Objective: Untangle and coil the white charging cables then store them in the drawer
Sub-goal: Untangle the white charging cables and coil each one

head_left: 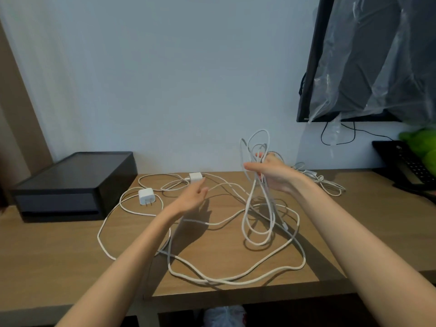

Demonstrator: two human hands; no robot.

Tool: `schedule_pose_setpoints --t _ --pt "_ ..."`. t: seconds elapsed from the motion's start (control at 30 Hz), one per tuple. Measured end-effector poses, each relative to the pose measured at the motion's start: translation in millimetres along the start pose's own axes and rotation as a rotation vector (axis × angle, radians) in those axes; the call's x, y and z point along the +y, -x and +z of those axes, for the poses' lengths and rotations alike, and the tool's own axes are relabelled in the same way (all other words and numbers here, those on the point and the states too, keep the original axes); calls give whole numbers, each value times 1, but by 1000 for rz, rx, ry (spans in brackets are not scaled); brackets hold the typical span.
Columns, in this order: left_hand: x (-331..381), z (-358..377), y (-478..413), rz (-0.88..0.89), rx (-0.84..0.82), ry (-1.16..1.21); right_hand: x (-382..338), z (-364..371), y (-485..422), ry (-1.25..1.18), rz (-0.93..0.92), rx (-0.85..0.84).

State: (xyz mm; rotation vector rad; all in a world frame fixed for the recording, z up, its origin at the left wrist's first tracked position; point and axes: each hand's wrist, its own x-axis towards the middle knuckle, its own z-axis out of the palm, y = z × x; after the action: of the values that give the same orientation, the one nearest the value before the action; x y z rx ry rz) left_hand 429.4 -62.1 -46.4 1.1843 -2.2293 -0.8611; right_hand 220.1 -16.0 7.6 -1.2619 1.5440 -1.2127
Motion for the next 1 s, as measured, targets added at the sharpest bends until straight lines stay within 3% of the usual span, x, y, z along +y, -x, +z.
schedule_pose_setpoints --t 0.17,0.33,0.57,0.83,1.0 --pt "26 3 15 62 -247 269 2 6 -14 -229 37 107" --pt "34 27 8 177 -273 323 -2 22 -18 -414 13 104" --pt "11 34 -17 61 -49 617 20 17 -25 45 -50 -1" --pt "-24 25 -39 -22 287 457 38 1 -22 624 -302 351" --pt "-41 26 -46 -122 479 190 14 1 -18 362 -476 352"
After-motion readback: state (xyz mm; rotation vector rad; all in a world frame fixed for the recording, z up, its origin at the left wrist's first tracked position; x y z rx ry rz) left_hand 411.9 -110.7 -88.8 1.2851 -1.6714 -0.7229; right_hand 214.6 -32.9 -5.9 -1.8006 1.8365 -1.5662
